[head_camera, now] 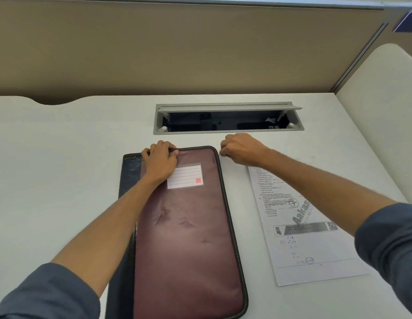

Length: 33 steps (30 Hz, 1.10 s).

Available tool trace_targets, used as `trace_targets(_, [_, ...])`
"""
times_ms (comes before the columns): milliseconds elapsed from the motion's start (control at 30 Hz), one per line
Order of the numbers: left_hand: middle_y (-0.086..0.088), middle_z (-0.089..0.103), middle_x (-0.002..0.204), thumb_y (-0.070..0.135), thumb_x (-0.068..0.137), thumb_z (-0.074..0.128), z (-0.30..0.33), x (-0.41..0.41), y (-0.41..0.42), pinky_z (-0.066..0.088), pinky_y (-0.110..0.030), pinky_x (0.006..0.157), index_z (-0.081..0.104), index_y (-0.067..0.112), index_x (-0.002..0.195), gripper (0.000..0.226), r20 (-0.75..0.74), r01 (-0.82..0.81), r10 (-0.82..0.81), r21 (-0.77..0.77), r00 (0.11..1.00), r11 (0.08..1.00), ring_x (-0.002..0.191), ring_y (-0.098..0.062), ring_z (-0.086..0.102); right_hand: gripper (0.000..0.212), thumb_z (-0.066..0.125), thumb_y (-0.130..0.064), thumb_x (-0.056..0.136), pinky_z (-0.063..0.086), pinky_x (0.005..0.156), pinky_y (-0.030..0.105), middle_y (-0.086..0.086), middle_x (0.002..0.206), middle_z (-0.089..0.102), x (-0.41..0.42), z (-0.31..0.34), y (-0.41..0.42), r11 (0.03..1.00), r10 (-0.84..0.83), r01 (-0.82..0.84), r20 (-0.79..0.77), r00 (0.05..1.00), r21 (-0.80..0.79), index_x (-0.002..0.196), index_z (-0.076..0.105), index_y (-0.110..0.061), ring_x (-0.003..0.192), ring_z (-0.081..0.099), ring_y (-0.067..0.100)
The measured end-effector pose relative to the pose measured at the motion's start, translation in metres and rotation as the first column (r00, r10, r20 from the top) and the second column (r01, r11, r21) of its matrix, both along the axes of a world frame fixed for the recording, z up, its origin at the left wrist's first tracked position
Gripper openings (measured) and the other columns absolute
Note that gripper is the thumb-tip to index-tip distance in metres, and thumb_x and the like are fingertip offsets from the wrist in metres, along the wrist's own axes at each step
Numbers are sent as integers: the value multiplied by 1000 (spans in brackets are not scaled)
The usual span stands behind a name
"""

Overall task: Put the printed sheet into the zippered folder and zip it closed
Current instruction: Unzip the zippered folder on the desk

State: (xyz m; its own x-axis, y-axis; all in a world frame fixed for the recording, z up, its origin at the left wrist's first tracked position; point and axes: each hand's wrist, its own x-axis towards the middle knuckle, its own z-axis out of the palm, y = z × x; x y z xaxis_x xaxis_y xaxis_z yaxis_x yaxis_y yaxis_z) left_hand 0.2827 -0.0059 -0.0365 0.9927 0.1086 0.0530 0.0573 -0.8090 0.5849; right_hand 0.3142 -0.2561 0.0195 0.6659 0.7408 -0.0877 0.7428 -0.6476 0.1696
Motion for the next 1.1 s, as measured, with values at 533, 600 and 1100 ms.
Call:
trace_targets(533, [-9, 58, 116, 23, 94, 49, -7, 2, -3, 18, -44, 103, 61, 12, 103, 18, -11, -11, 12, 80, 1000, 997, 115, -29, 46, 23, 57, 5, 81, 39, 57, 31, 3, 80, 67, -141, -30, -13, 956, -209, 212, -37, 977, 203, 89, 73, -9, 74, 57, 23])
trace_targets(600, [-10, 59, 116, 22, 94, 49, -7, 3, -3, 19, -45, 103, 61, 12, 103, 19, -13, -12, 13, 99, 1000, 995, 115, -29, 46, 22, 62, 4, 78, 40, 56, 30, 2, 79, 68, -166, -30, -16, 945, -223, 231, -61, 973, 232, 90, 75, -10, 73, 59, 23])
trace_targets(1100, [-22, 37, 146, 13, 94, 45, 8, -59, -39, 25, -46, 106, 52, 12, 133, 40, 88, 231, -281, 368, 956, 901, 135, -36, 34, 15, 56, -17, 91, 48, 65, 33, -2, 84, 66, -266, -32, -12, 775, -494, 540, -216, 842, 328, 87, 70, -18, 78, 59, 22])
